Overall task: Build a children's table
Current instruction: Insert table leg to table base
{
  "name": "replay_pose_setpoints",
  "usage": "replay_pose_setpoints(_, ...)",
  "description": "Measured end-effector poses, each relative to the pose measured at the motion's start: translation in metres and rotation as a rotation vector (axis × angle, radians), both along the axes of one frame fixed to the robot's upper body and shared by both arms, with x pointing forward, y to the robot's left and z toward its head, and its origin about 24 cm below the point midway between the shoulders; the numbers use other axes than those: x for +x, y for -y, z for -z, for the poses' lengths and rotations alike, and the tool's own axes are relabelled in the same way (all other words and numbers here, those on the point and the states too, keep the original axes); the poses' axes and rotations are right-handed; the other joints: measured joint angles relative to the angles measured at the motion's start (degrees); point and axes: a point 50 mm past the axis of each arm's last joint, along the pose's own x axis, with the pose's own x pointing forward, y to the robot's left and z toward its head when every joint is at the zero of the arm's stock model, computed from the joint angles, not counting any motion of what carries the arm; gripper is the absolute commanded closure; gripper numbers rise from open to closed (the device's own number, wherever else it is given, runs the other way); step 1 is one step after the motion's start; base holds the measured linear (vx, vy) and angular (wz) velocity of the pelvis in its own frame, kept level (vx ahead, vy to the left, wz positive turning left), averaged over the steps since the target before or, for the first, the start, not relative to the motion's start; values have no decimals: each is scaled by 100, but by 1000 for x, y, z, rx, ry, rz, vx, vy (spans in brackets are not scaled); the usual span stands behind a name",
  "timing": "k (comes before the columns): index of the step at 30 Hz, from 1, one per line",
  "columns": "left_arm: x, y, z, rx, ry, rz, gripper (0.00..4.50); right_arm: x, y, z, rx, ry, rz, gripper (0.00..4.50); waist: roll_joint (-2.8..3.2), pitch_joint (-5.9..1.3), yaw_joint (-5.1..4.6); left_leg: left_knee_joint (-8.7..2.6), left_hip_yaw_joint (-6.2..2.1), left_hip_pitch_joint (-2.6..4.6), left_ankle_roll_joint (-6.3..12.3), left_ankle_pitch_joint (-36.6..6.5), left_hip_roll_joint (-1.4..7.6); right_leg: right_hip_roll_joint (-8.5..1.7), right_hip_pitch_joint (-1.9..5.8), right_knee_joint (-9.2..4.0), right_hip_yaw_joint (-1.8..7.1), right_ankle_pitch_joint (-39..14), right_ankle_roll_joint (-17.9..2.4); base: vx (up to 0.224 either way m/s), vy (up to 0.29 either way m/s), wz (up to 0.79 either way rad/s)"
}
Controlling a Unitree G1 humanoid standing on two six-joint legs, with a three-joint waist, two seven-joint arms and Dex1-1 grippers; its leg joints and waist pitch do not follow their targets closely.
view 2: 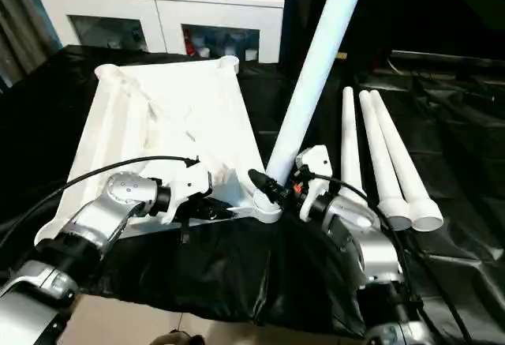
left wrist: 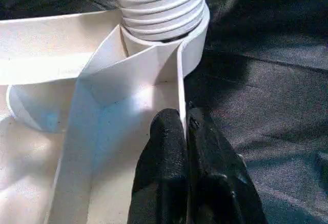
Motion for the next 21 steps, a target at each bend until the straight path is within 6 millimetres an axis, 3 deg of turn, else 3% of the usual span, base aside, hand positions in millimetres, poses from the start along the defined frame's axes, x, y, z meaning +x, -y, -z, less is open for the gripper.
replay_pose_setpoints(14, 15, 3, -7, 21, 40, 47, 450, 13, -1, -7, -21, -6, -67, 259, 47, 4, -19, 1, 6, -25, 15, 9, 6, 3, 10, -35, -8, 46, -50, 0, 0, 0)
replay_pose_setpoints(21, 16, -4, -7, 1, -46, 11, 450, 17, -8, -5, 25, -27, -45, 259, 58, 8, -117, 1, 9, -26, 17, 9, 10, 4, 8, -44, -8, 45, -52, 0, 0, 0)
